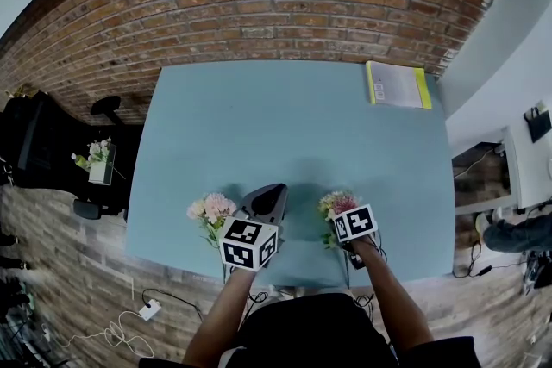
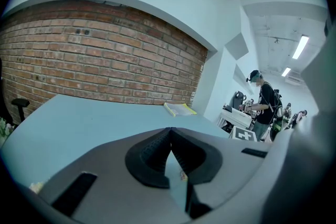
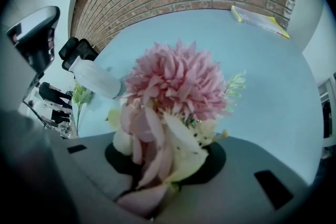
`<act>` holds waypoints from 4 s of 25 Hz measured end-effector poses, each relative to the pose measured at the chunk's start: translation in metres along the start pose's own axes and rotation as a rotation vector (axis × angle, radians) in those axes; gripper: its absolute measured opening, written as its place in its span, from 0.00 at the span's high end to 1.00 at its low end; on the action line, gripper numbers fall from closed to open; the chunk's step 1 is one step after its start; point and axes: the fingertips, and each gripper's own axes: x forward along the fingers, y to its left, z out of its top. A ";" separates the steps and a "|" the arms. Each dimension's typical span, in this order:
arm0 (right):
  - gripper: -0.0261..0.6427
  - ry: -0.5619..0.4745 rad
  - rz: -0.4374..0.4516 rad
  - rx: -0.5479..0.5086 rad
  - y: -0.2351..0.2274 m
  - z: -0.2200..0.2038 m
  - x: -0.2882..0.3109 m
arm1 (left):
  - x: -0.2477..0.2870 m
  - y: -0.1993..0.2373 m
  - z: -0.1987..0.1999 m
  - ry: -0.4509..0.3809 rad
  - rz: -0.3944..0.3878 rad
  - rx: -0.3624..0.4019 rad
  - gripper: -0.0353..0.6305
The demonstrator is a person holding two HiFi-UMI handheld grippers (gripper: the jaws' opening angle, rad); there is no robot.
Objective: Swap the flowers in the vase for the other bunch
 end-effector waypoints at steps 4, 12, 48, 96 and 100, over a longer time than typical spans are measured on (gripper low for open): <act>0.72 -0.008 0.002 0.000 -0.001 0.002 -0.001 | -0.001 0.000 0.000 -0.005 0.002 0.000 0.93; 0.72 -0.037 0.001 -0.017 0.004 0.010 -0.008 | -0.009 0.003 0.001 -0.015 0.011 -0.001 0.93; 0.72 -0.447 0.096 -0.252 0.136 0.154 -0.126 | -0.103 0.029 -0.004 -0.105 0.150 -0.021 0.93; 0.71 -1.073 0.139 -0.521 0.256 0.225 -0.214 | -0.169 0.064 -0.011 -0.157 0.279 -0.068 0.93; 0.70 -1.092 0.144 -0.519 0.253 0.222 -0.208 | -0.168 0.066 -0.014 -0.149 0.280 -0.081 0.93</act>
